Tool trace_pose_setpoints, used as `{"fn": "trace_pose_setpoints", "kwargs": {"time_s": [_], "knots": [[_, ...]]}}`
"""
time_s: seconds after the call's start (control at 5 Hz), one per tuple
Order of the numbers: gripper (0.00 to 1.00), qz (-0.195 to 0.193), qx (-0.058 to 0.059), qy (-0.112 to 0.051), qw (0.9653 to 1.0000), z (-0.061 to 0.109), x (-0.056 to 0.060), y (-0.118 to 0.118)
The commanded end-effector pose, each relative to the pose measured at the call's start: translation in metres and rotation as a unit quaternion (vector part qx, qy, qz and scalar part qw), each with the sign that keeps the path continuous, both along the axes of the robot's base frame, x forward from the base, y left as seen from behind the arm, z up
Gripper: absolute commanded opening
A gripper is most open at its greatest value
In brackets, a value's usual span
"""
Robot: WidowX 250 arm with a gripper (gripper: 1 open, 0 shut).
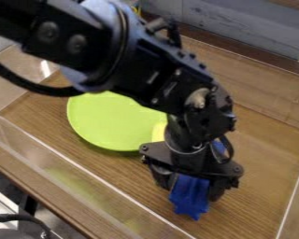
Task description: Put the blue object in the green plate
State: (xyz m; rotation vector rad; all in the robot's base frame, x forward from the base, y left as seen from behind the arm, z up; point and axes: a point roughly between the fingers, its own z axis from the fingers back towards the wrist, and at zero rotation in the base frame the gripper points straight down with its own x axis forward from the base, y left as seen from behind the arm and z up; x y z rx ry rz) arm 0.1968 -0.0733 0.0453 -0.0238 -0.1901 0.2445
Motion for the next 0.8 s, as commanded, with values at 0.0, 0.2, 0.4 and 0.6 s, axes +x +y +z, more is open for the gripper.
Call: {"fn": "trace_pose_setpoints", "kwargs": {"time_s": [0.0,0.2,0.4,0.6], "knots": [[1.0,0.004,-0.002,-0.01,0.9999,0.0018,0.005,0.0012],[1.0,0.006,0.0,-0.009,0.9999,0.0008,0.0061,0.0022],[1.0,0.008,0.002,-0.008,0.9999,-0.0002,0.007,0.0034],[1.0,0.01,0.005,-0.007,0.9999,-0.0007,0.0076,0.0043]]}}
